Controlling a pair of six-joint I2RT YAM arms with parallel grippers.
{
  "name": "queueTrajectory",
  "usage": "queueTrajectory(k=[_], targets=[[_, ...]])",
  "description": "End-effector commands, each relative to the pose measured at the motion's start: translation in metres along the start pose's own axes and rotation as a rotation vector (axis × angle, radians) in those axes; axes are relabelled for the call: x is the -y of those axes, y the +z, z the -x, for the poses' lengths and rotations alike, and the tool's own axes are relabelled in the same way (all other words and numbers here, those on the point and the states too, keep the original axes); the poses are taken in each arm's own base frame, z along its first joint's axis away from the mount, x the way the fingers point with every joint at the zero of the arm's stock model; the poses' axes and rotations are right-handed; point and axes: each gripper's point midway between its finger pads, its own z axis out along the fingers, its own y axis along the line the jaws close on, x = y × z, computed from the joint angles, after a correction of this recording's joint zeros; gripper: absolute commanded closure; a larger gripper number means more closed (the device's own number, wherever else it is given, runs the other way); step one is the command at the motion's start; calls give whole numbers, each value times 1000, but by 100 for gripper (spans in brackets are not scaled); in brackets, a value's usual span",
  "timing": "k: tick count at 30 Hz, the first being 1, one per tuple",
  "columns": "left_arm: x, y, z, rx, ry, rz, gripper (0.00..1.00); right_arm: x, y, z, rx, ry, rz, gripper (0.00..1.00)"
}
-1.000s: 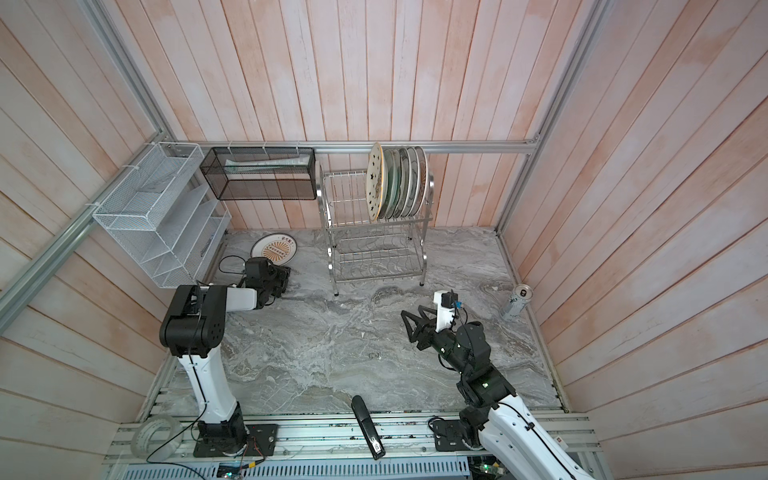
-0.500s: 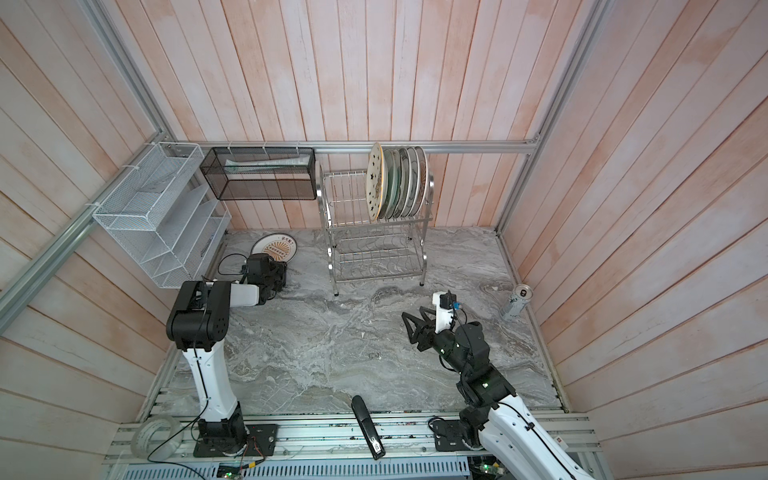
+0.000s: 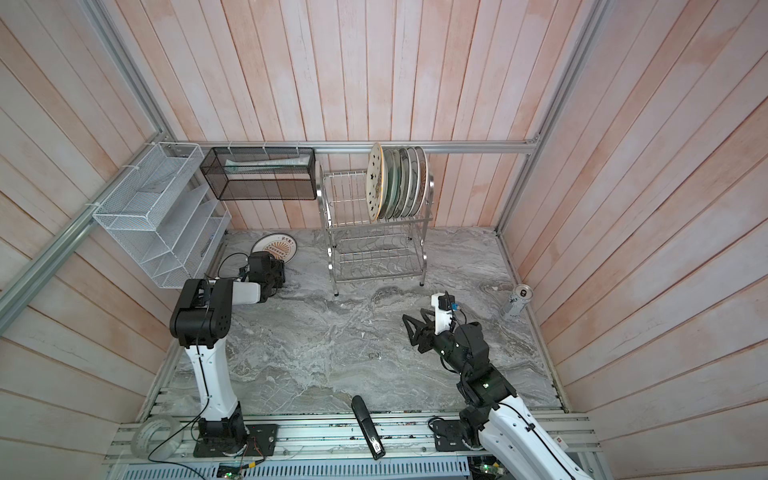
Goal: Load the plates into the dish rack
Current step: 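Lower the left gripper onto the sunburst plate rim farthest from the robot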
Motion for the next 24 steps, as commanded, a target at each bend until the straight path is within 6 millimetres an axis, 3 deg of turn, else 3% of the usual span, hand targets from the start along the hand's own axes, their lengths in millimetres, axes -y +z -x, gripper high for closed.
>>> queueTrajectory(k=[1, 7, 24], targets=[[-61, 11, 0, 11, -32, 172, 57, -1, -5, 15, 31, -21, -13, 35], [-66, 14, 0, 10, -44, 190, 61, -1, -4, 14, 35, -22, -13, 35], [-60, 17, -3, -6, -41, 170, 79, -2, -7, 18, 44, -19, -12, 35]])
